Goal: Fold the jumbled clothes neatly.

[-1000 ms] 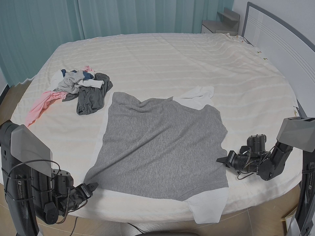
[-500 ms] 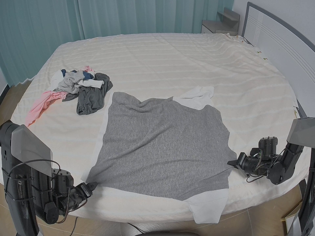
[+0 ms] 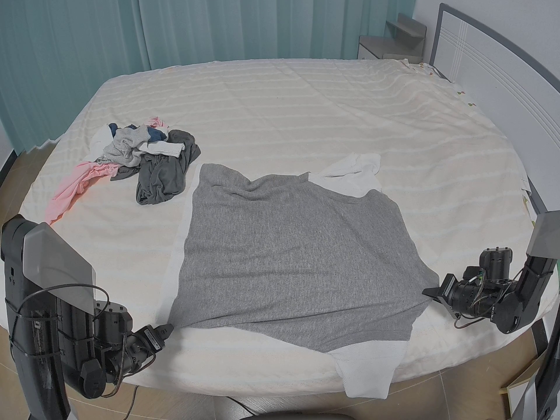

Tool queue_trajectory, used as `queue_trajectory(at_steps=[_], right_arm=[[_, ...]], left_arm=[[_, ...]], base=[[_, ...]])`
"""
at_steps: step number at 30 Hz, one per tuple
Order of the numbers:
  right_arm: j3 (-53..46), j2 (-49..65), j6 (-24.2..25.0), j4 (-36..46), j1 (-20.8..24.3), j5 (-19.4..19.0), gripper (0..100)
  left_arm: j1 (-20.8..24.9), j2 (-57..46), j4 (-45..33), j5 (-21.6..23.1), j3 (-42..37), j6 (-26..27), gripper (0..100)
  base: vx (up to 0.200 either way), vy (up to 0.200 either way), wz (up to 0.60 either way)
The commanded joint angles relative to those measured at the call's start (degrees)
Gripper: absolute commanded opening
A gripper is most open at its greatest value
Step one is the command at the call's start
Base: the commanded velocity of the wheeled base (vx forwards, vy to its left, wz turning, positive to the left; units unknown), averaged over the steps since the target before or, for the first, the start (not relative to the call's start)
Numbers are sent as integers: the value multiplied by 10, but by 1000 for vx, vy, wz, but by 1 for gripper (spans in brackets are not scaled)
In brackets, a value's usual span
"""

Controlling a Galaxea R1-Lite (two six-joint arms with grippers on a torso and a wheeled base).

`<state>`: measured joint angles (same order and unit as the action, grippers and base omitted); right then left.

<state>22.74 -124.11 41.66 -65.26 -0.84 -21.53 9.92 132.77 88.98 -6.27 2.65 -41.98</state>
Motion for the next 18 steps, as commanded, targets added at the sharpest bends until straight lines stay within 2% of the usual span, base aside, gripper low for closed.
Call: queue_trajectory(at_steps=[1, 13, 14, 18], right_arm=[[-11, 19, -1, 2, -6, 0, 0], [-36, 25, -2, -4, -6, -2, 0], [-41, 29, -1, -8, -6, -3, 100], [-74, 50, 8, -45, 6, -8, 100]], left_arm=[[-1, 1, 10, -1, 2, 0, 100], [-7, 1, 10, -1, 16, 3, 100], [-7, -1, 10, -2, 16, 13, 100], [-6, -2, 10, -25, 20, 50, 100]], base=[[0, 0, 0], [0, 0, 0], [0, 0, 0], [0, 0, 0]])
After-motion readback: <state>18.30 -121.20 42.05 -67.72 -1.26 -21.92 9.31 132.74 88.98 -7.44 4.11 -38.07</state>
